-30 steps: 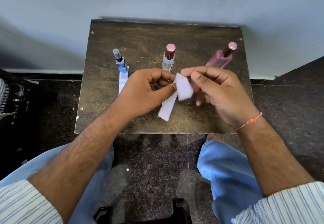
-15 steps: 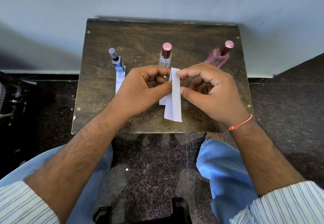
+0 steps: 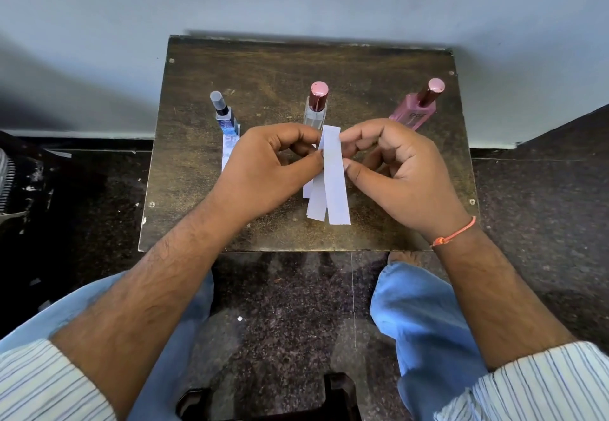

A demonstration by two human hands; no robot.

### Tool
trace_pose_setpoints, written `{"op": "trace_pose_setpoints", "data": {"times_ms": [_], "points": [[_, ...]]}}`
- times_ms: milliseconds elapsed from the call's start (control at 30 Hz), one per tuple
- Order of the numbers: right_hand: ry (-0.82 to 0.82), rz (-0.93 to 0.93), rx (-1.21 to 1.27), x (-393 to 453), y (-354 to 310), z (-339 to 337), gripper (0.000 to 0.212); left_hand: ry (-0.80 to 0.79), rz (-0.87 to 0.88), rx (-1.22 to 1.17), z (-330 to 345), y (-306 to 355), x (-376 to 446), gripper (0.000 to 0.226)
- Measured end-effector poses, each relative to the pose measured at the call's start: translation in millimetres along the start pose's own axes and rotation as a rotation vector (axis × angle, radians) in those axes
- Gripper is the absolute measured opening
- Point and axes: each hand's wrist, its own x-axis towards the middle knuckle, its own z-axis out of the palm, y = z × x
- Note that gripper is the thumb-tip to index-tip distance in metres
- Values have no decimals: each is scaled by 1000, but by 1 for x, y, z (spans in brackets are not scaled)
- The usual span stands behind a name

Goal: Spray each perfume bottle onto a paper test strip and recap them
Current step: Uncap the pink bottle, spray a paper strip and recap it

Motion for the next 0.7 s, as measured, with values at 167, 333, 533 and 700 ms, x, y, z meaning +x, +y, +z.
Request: {"op": "trace_pose_setpoints", "data": {"times_ms": [167,333,533,700], "points": [[-89,186,129,2,-7,4,6,-5,20,122,1,-4,0,16],[-168,451,290,1,-15,5,21,41,66,289,2,-1,-4,17],[-162,559,453,2,-24,6,25,88,116,379,2,1,-5,15],[-115,516,325,0,-25,9,19,48,145,379,3,-1,-4,18]]}}
